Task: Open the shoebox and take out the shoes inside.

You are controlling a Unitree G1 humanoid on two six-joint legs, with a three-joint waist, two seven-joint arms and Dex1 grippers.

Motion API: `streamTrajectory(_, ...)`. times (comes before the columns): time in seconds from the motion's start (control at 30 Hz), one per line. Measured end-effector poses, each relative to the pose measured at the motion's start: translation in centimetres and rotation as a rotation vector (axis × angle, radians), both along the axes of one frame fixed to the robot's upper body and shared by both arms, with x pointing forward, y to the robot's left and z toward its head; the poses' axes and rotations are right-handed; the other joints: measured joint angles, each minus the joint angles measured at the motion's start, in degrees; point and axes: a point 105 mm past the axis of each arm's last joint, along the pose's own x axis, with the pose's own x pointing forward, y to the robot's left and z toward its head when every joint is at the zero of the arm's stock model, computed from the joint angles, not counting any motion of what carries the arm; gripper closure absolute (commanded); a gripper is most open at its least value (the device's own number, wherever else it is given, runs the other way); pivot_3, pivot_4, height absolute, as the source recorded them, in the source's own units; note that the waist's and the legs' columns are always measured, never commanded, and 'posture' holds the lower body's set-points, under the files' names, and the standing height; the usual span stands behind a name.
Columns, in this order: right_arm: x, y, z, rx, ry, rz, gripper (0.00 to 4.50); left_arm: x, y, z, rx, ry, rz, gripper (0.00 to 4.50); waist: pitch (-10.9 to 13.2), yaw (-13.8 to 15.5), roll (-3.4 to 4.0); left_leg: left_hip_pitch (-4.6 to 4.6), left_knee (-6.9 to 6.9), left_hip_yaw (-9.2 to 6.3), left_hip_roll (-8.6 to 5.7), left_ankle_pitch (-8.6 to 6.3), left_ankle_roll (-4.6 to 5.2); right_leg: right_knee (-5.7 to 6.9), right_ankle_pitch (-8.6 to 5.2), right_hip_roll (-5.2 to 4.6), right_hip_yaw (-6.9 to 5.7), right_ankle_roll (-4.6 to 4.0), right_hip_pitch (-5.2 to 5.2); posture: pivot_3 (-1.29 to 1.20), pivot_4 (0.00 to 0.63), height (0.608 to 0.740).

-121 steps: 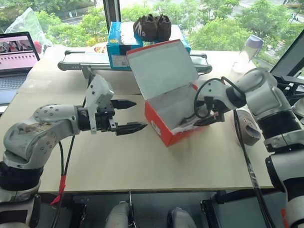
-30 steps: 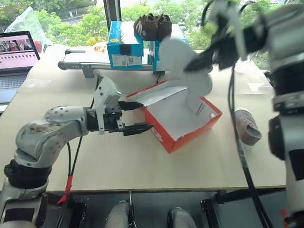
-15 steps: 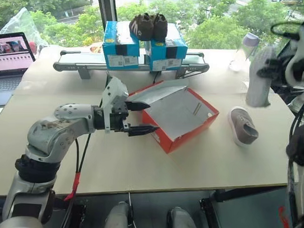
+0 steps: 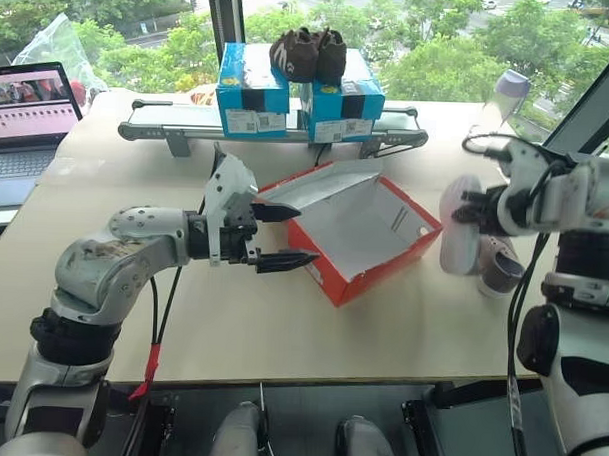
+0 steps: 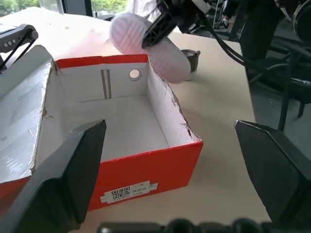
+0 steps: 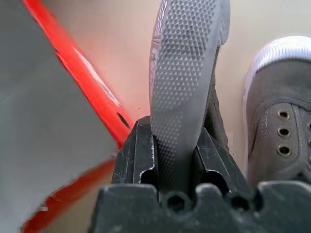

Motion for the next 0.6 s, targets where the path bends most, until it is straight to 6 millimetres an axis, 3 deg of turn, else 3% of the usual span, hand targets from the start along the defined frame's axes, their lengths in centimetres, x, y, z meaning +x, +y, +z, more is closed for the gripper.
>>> streamTrajectory(0.1, -0.2, -1.5, -1.2, -0.063, 0.027, -0.014, 4.13, 0.0, 0.0, 0.0, 0.001, -0.002, 0.005, 0.0, 0.0, -0.2, 0.0, 0.0, -0.01, 0.0, 0.0, 0.0, 0.0, 0.0, 0.0, 0.0, 0.01, 0.0, -0.02, 0.0, 0.15, 0.74)
streamTrajectory(0.37, 0.6, -5.1, -1.3, -0.245, -0.008, -0.01, 4.13, 0.0, 0.1, -0.3, 0.003, -0.005, 0.031, 0.0, 0.0, -0.2, -0.01, 0.01, 0.02, -0.03, -0.01, 0.0, 0.01, -0.02, -0.01, 0.0, 0.01, 0.02, 0.04, 0.0, 0.15, 0.74)
streamTrajectory(0.5, 1.0, -5.3, -1.4, -0.296, -0.01, 0.015, 4.13, 0.1, 0.2, -0.1, 0.0, -0.016, 0.046, 0.0, 0.0, -0.3, -0.01, 0.02, 0.03, -0.05, 0.0, 0.0, 0.0, -0.02, 0.0, 0.0, 0.01, 0.02, 0.05, 0.0, 0.15, 0.74)
streamTrajectory(0.6, 1.5, -4.2, -1.7, -0.312, -0.008, 0.052, 4.13, 0.0, 0.4, -0.2, 0.001, -0.017, 0.055, 0.0, 0.0, -0.4, -0.07, 0.06, 0.04, -0.05, 0.01, 0.0, 0.0, -0.02, 0.0, 0.01, 0.01, 0.02, 0.09, 0.0, 0.15, 0.74)
